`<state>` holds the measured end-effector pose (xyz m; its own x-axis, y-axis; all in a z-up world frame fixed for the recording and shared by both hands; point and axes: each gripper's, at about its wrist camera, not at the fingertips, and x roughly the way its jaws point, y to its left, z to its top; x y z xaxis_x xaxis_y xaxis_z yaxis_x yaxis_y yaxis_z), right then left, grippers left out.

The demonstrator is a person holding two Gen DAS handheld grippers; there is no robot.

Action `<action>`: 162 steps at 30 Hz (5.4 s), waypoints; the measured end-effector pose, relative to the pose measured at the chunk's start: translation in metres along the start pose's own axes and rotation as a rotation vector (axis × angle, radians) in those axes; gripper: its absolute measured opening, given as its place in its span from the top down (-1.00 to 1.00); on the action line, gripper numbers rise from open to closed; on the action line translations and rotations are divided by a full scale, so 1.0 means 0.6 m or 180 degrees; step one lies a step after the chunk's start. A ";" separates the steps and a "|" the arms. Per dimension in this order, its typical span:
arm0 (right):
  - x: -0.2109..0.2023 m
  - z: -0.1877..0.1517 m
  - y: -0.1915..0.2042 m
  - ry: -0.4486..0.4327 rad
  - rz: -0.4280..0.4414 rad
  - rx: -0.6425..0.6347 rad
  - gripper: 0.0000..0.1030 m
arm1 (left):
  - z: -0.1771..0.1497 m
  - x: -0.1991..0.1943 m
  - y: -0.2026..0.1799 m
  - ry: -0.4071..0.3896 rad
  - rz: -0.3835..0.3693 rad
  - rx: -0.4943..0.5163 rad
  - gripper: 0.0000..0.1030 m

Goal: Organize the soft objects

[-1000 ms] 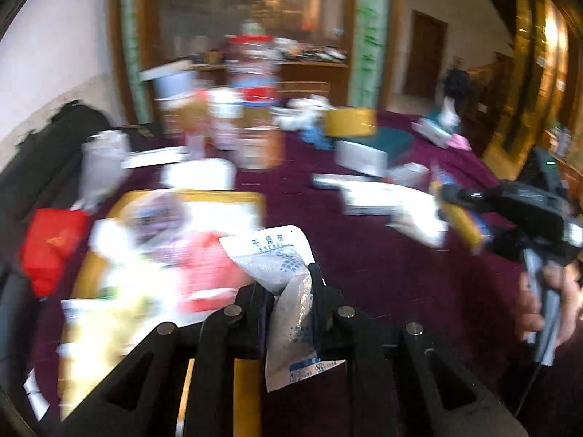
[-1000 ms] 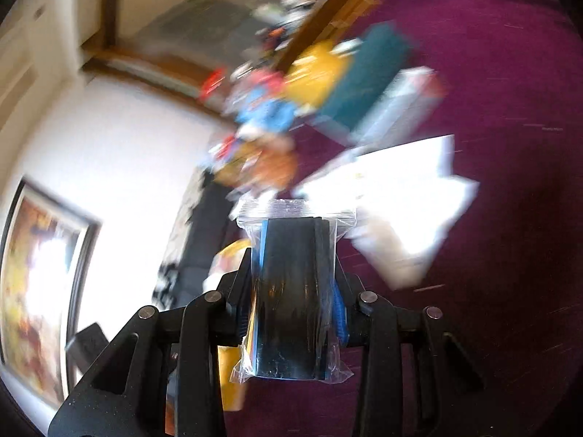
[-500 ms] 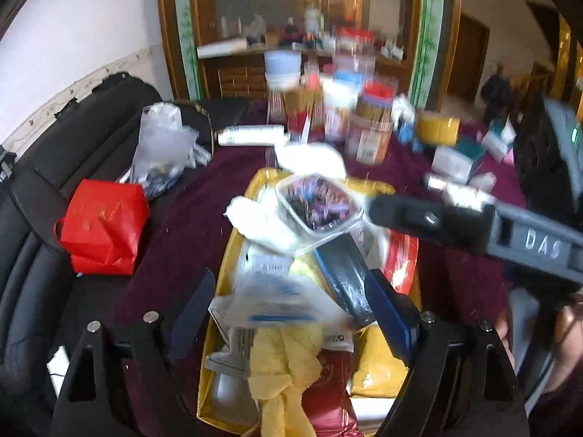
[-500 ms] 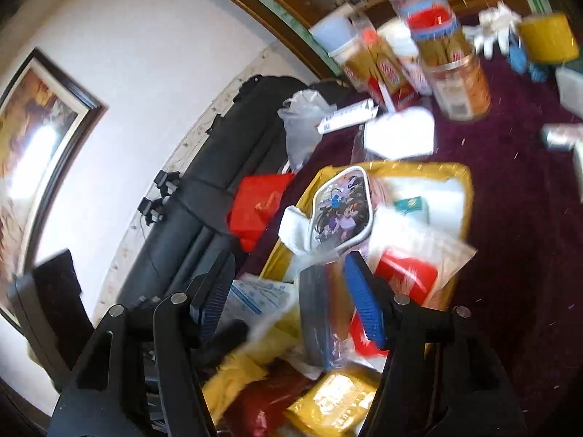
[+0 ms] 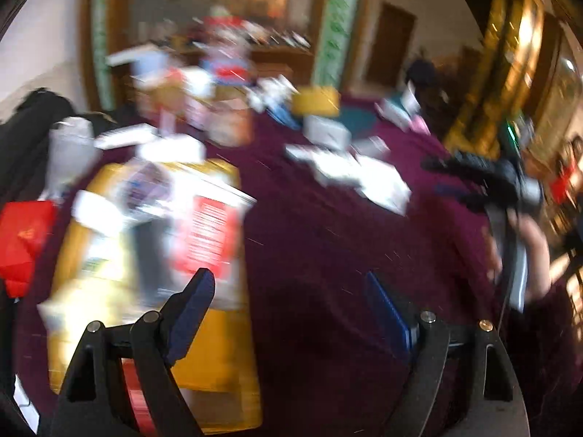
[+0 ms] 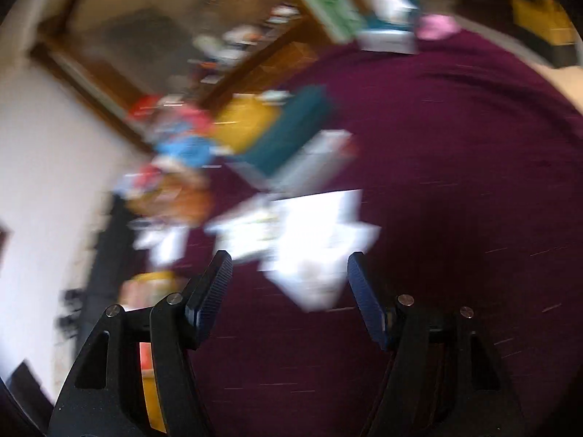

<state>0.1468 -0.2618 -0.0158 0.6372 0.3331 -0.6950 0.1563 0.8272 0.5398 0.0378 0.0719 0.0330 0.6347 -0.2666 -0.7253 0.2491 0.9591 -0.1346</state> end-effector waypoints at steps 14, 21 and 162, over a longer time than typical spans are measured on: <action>0.164 0.068 0.013 0.0597 0.0435 0.0196 -0.34 | -0.045 0.113 -0.073 0.0617 -0.0152 0.0175 -0.64; 0.153 0.000 0.077 0.0929 0.0265 -0.0742 0.23 | -0.047 0.110 -0.049 0.0676 -0.0161 -0.0005 -0.64; -0.075 -0.001 -0.058 -0.0567 0.0393 -0.0576 0.59 | -0.030 0.117 -0.231 0.0552 0.0266 0.0842 0.16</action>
<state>0.1121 -0.3055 -0.0036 0.7682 0.3648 -0.5261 -0.0579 0.8580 0.5104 0.0345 -0.0781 -0.0111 0.5325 -0.1460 -0.8337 0.3972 0.9129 0.0938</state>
